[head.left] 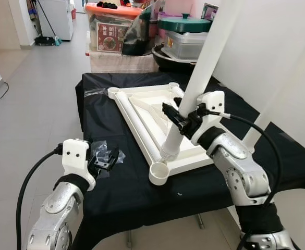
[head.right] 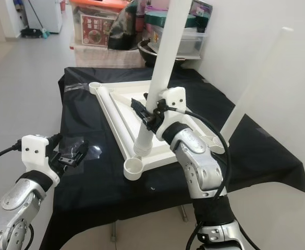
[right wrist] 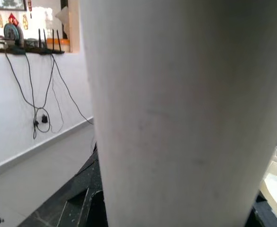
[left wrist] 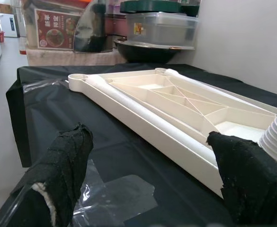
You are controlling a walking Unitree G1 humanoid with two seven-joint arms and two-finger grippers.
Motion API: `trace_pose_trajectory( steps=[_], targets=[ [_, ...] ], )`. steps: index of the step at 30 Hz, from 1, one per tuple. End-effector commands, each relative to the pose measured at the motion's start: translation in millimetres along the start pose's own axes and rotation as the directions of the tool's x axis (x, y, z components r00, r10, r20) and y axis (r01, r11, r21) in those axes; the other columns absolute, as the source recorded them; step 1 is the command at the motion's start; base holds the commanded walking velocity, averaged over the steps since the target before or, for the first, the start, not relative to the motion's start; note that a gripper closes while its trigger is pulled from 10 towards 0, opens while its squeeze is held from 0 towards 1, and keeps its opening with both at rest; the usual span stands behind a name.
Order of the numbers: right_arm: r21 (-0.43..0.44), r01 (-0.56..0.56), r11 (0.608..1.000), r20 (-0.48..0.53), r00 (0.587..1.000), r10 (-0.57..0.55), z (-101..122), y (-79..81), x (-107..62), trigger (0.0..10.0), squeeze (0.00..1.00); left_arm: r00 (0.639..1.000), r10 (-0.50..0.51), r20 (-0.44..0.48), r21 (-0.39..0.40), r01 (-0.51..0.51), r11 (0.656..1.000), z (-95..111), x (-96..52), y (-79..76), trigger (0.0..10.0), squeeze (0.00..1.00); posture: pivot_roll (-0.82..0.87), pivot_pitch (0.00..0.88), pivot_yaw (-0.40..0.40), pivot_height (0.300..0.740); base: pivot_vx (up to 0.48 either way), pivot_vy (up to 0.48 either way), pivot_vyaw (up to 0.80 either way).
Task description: Building children table
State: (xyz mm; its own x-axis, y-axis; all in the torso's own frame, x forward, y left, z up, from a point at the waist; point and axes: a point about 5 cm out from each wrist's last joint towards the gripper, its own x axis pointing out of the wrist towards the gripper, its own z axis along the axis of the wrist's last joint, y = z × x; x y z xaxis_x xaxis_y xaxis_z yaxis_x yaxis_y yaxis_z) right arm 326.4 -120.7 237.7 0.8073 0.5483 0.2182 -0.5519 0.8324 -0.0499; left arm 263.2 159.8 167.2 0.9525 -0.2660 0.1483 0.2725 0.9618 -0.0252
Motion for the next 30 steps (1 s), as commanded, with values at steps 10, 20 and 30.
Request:
trace_pose_trajectory(
  steps=[10,20,30],
  targets=[
    [-0.048,0.01,0.999,-0.009,1.0,-0.011,0.5,-9.9,2.7,10.0,0.0,1.0,0.009,-0.015,0.013,-0.009,1.0,-2.9,-0.7,1.9,10.0,0.0,0.11,0.0,-0.134,0.74,0.0,0.0,0.24],
    [-0.076,-0.076,0.994,-0.063,0.995,0.071,-5.4,-16.8,-1.6,10.0,0.0,1.0,0.019,-0.022,0.016,-0.018,1.0,-4.4,-2.8,3.2,10.0,0.0,0.12,0.0,-0.137,0.74,0.0,0.0,0.0],
    [-0.1,-0.204,0.974,-0.106,0.975,0.193,-14.6,-8.2,-3.7,10.0,0.0,0.999,0.023,-0.024,0.023,-0.022,0.999,-3.7,-3.6,6.1,10.0,0.0,0.12,0.0,-0.136,0.74,0.0,0.0,0.0]
  ],
)
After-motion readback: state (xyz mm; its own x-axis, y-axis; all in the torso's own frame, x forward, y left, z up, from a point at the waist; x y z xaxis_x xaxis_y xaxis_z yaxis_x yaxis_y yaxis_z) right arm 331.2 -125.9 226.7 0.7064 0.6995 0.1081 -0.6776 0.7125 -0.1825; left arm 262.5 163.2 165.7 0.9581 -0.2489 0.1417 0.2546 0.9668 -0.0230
